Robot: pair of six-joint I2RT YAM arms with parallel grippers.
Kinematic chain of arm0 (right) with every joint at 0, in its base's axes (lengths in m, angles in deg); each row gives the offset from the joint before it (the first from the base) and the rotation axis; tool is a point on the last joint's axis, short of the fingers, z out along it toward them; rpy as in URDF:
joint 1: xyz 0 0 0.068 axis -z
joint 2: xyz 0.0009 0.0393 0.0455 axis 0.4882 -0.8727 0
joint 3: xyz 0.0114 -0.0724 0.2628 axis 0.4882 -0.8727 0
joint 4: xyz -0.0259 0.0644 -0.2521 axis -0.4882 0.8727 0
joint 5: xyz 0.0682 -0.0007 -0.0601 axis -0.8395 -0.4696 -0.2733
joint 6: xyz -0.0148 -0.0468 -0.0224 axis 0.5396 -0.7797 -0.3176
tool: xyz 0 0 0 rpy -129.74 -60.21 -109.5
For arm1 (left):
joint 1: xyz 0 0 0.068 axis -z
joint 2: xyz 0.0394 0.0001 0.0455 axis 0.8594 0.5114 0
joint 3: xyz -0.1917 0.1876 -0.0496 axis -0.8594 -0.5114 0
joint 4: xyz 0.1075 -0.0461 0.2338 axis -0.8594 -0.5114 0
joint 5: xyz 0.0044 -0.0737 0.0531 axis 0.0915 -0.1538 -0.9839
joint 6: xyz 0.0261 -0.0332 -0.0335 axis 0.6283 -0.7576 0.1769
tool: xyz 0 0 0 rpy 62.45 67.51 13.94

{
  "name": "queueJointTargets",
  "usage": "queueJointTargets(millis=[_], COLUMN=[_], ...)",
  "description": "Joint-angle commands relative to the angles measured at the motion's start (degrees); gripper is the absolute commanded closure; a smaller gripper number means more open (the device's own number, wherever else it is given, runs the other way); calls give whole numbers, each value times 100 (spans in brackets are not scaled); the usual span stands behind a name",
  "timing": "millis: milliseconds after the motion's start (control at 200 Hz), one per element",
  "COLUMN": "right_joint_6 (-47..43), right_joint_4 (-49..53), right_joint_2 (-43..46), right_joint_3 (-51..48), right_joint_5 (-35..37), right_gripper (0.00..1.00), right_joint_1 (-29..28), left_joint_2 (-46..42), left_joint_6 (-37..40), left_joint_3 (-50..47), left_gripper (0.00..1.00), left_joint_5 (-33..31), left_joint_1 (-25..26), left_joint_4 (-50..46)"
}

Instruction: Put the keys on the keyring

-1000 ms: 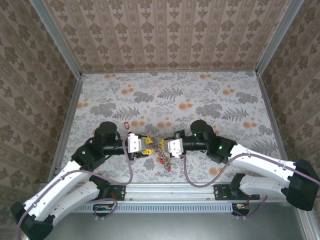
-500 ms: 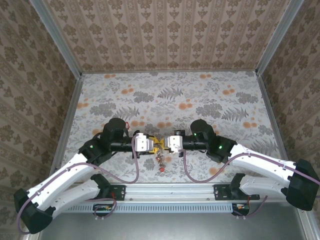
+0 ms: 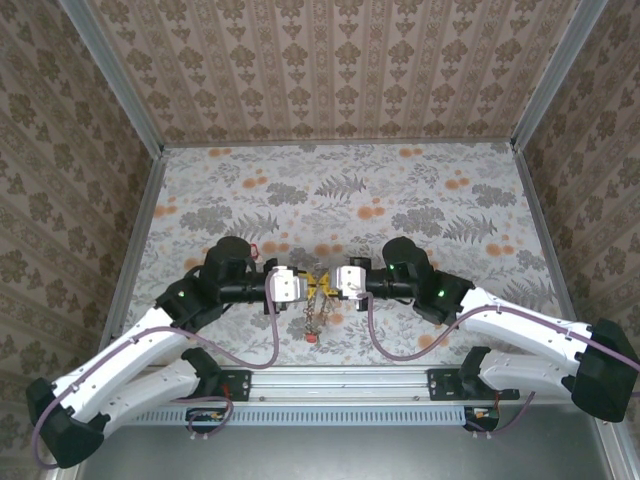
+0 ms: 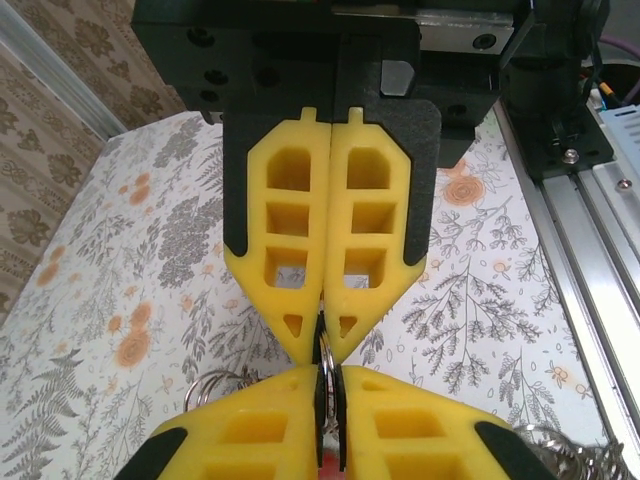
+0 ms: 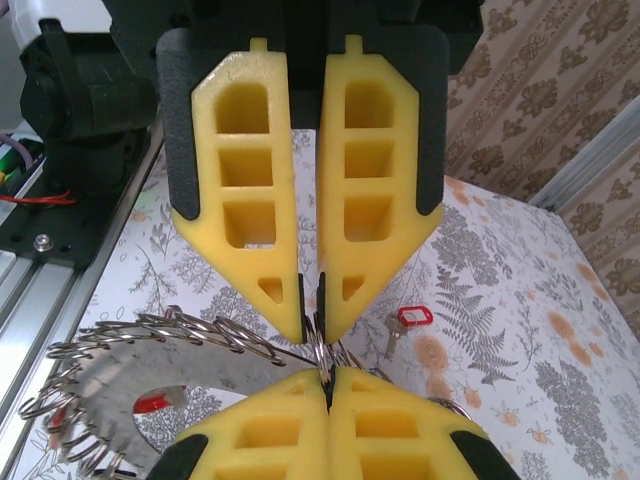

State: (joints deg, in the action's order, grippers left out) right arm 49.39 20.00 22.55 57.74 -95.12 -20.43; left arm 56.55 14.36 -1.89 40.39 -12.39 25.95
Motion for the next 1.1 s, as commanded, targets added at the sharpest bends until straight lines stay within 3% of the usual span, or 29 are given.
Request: queueJointTargets(millis=[0,340,480,615,905,1095], right_joint_6=[353,620,645,579,-128,-575], right_joint_4=[-733,-868,-815,-566,990,1820], right_joint_2=[190,154,137,163,256,186], right_joint_3=[80,58,67,57,511,913], right_joint_5=[-170,-430,-504,-535,-437,-437], right_gripper=[100,100,100,100,68,62], right_joint_1=[89,139,148,172,379,371], left_joint_2=[-122,-72,-31,-49,95,252], left_joint_6=[66,-69,-161,-250,-199,-421], left_joint_3=[-78,-162,-142,-133,270,403], left_gripper=[86,83,100,100,100,100], left_joint_5=[-154,-323,-265,-107,-128,-117], left_joint_1=[25,19,26,9,1,-27], left_joint_4=[-169,-23,78,184,-500,-665])
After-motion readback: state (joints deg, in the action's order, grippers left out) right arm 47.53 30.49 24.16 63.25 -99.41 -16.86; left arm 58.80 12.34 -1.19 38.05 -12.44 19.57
